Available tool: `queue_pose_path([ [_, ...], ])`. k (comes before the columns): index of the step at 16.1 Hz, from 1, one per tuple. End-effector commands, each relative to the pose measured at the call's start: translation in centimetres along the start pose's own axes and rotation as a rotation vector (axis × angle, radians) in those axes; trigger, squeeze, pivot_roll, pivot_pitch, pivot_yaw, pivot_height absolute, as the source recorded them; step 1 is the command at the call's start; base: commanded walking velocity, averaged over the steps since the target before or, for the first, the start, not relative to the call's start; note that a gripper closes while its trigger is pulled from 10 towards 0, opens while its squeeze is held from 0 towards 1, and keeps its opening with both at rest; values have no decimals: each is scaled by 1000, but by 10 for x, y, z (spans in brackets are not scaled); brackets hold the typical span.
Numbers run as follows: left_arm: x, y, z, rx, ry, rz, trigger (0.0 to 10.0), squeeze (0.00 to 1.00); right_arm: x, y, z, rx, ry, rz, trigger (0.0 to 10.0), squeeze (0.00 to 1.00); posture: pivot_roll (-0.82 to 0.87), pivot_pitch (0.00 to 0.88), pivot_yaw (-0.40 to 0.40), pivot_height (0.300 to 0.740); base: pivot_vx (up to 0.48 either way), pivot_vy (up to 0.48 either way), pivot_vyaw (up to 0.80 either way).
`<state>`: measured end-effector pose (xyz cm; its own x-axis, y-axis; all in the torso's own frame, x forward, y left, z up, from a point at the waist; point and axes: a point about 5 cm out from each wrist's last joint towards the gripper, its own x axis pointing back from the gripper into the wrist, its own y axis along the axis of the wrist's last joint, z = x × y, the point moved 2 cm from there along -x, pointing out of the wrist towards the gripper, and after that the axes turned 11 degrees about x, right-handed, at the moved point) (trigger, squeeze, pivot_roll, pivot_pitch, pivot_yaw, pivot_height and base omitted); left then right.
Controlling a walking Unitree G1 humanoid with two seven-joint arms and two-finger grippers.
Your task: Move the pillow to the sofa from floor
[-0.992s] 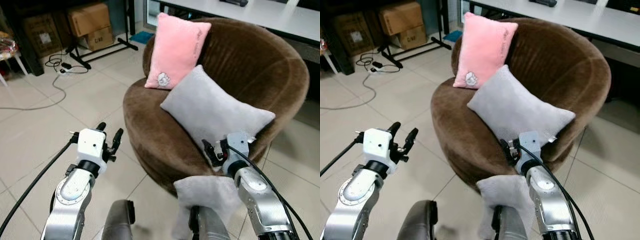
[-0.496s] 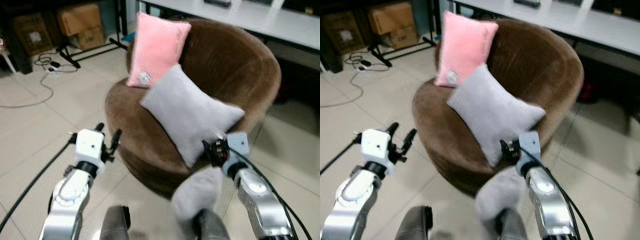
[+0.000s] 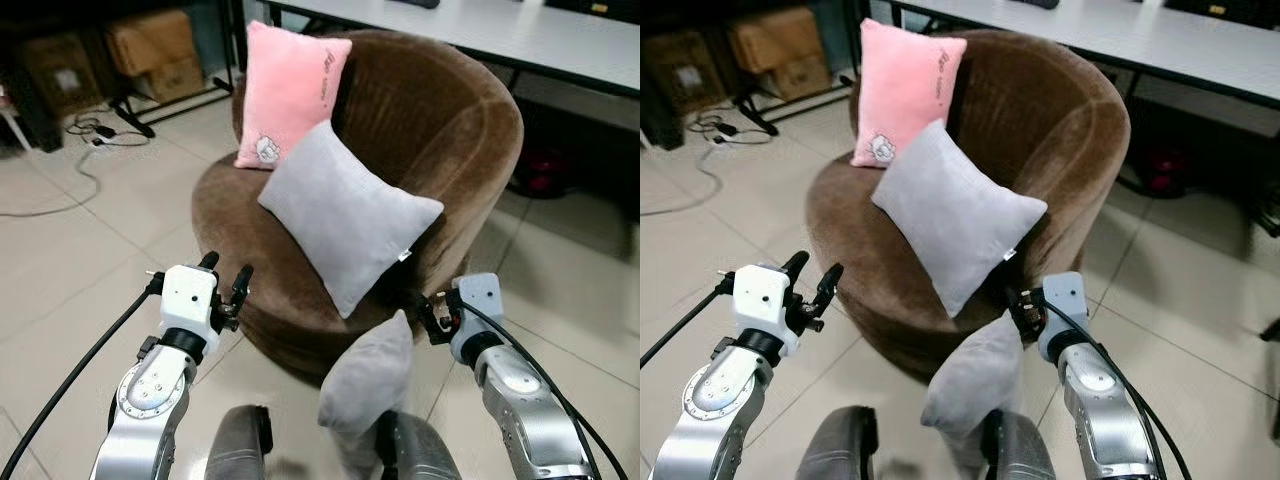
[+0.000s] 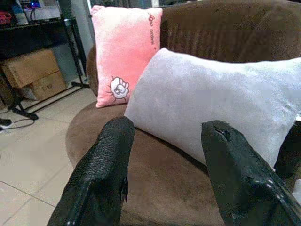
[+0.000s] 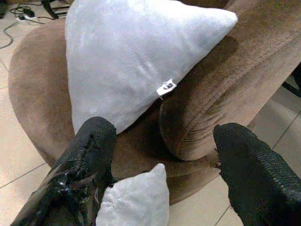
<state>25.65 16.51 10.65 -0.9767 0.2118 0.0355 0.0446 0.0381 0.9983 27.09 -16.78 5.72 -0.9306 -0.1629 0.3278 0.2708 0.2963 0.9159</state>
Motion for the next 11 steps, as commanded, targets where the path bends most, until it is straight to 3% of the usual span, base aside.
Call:
queue_pose_path([
  [1,0,1,0,-5,-4,2,10000,31,-2,0,2,6,27,15,10000,0,106,0,-29,616,0,0,0],
  [11,1,-2,-1,-13,-18,22,10000,31,-12,5,10,41,98,10,10000,0,111,0,-27,616,0,0,0],
])
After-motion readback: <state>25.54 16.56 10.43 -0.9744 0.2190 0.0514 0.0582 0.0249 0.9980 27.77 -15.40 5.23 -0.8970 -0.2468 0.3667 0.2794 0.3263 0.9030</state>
